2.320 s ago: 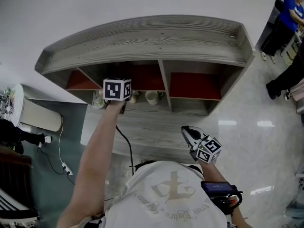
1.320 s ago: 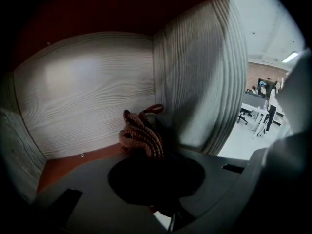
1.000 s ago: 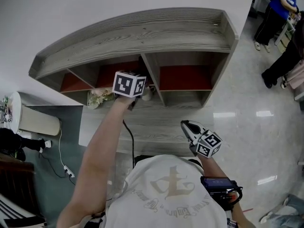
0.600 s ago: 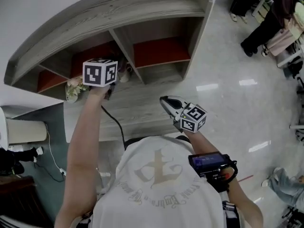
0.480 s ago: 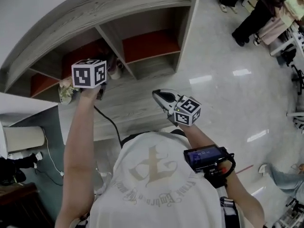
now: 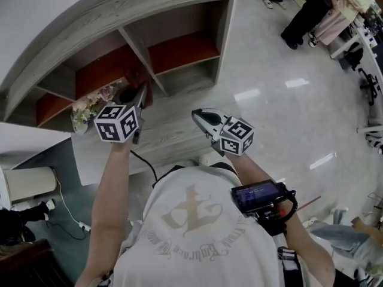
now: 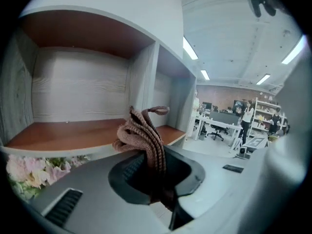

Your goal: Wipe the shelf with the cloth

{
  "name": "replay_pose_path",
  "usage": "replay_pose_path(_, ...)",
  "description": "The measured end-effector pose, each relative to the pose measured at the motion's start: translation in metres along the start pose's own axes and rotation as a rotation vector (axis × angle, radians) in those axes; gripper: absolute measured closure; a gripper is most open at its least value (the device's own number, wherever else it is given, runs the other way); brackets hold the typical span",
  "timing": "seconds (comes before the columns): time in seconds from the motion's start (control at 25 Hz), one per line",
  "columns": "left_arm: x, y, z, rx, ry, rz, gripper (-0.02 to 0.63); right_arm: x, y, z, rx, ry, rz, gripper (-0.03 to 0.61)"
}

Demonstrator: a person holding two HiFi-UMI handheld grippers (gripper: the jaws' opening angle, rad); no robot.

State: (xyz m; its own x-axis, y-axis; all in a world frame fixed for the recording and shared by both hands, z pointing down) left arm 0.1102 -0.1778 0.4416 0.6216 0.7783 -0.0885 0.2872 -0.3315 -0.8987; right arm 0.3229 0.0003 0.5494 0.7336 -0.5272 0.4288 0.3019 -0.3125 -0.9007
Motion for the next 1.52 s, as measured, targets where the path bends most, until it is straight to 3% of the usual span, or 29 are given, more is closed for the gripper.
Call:
replay_pose_path(0.36,0.038,-0.043,0.042,0.119,-0.097,0.100,0.552,-0.029,0.000,0.018,0.011,-0.059,0.012,0.574)
replay_pose_path(0.72,0.055,-0.083,0.065,0.103,-0.118,0.135,0.552,-0.055,-0.011,0.039,0.003,-0.119,0.023,0.574)
replay_pose_path(1.08,0.068,-0.092,0.063,0.080,-0.106,0.121,0.551,-0.048,-0.015,0.053,0.022,-0.137,0.016,0.574)
replay_pose_path(1.52,0.088,-0.064,0.021,0.065,0.004,0.106,0.549,0.008,0.002,0.075,0.002,-0.060,0.017,0.574)
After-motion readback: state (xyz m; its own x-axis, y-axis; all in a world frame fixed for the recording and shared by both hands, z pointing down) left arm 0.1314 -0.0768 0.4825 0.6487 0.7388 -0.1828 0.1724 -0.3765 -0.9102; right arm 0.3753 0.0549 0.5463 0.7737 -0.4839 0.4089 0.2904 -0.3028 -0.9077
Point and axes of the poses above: the fingertips, and each gripper's own axes: z backward along the fingers, x to its right, y out of its top, the point moved 10 cm from there along z, backward along the fingers, and after that the axes turned 3 degrees about y, right-handed, at the moved point
